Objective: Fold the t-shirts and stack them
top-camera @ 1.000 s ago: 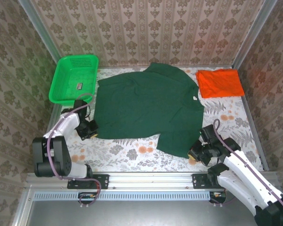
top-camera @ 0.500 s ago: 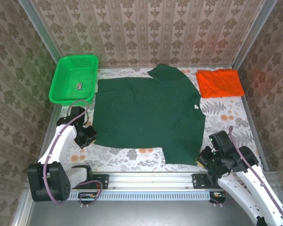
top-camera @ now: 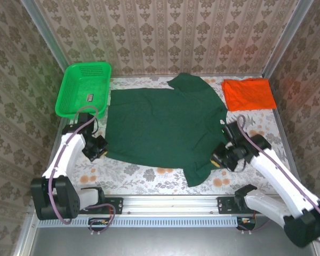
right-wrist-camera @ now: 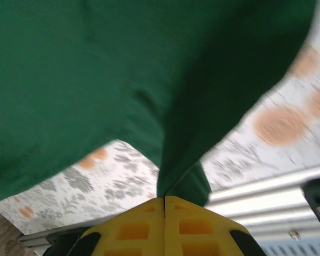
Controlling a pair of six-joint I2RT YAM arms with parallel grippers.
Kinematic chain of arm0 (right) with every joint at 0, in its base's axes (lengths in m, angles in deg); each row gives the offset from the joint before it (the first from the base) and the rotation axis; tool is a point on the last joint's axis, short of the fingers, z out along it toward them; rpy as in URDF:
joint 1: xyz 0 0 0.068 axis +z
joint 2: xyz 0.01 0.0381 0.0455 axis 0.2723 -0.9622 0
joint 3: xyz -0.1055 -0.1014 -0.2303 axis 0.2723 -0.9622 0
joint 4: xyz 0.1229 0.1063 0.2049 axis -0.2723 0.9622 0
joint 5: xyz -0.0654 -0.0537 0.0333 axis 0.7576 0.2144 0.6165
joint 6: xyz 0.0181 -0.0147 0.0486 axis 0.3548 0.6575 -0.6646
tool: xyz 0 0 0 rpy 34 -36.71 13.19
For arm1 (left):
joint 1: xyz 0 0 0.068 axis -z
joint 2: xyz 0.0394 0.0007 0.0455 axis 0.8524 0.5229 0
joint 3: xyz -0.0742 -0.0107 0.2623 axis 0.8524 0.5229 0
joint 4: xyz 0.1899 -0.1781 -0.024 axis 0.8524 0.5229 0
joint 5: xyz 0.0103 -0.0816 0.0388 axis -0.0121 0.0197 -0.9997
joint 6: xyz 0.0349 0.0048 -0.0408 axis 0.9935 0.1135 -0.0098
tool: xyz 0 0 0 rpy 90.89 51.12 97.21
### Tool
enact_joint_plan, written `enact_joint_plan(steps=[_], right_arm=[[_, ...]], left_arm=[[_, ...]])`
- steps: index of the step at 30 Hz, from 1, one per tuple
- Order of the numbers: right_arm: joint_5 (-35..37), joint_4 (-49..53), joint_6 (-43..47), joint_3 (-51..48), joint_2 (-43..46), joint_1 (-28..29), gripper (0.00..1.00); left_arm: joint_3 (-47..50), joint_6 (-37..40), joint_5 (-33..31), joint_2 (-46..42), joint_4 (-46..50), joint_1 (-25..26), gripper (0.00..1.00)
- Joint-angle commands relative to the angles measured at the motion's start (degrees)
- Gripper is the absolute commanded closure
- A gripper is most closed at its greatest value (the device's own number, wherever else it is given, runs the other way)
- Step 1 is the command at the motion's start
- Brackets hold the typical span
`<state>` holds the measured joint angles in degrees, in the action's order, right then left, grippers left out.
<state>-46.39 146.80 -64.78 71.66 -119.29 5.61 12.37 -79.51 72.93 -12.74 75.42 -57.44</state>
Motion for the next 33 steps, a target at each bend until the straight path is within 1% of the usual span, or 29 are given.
enact_joint_plan(steps=[1, 5, 8, 13, 21, 23, 26, 30, 33], right_arm=[[3.8, -8.1, 8.3, 8.2, -7.8, -1.6, 1.0], [4.9, -12.9, 12.7, 16.6, -18.0, -5.7, 1.0], [4.8, -13.8, 15.7, 23.6, -26.9, -8.3, 1.0], [4.9, -14.4, 18.8, 31.7, -37.9, -11.2, 1.0], [3.9, -11.1, 21.6, 46.1, -52.9, -12.5, 1.0], [3.9, -10.5, 21.8, 48.8, -55.9, -12.7, 1.0], [4.6, -8.8, 22.0, 51.7, -59.4, -13.7, 1.0], [3.4, -9.8, 20.8, 53.0, -61.3, -16.1, 1.0], [2.2, -9.0, 21.3, 56.3, -63.7, -16.8, 1.0]], left_arm=[[-5.6, 2.4, 0.6, 3.1, -0.4, -0.5, 1.0], [-10.8, 3.2, 1.6, 8.4, -1.4, -1.0, 1.0], [-13.8, 3.6, 3.7, 12.9, -2.1, -1.1, 1.0], [-17.5, 4.6, 3.5, 18.3, -2.7, -2.1, 1.0], [-21.7, 7.1, 4.7, 25.6, -2.6, -3.6, 1.0], [-22.1, 7.5, 4.6, 27.1, -2.8, -3.8, 1.0], [-22.1, 7.8, 3.8, 28.7, -3.0, -4.0, 0.97], [-22.2, 8.5, 3.8, 31.0, -3.6, -4.4, 0.92], [-23.2, 9.3, 3.5, 33.1, -3.4, -4.4, 0.93]])
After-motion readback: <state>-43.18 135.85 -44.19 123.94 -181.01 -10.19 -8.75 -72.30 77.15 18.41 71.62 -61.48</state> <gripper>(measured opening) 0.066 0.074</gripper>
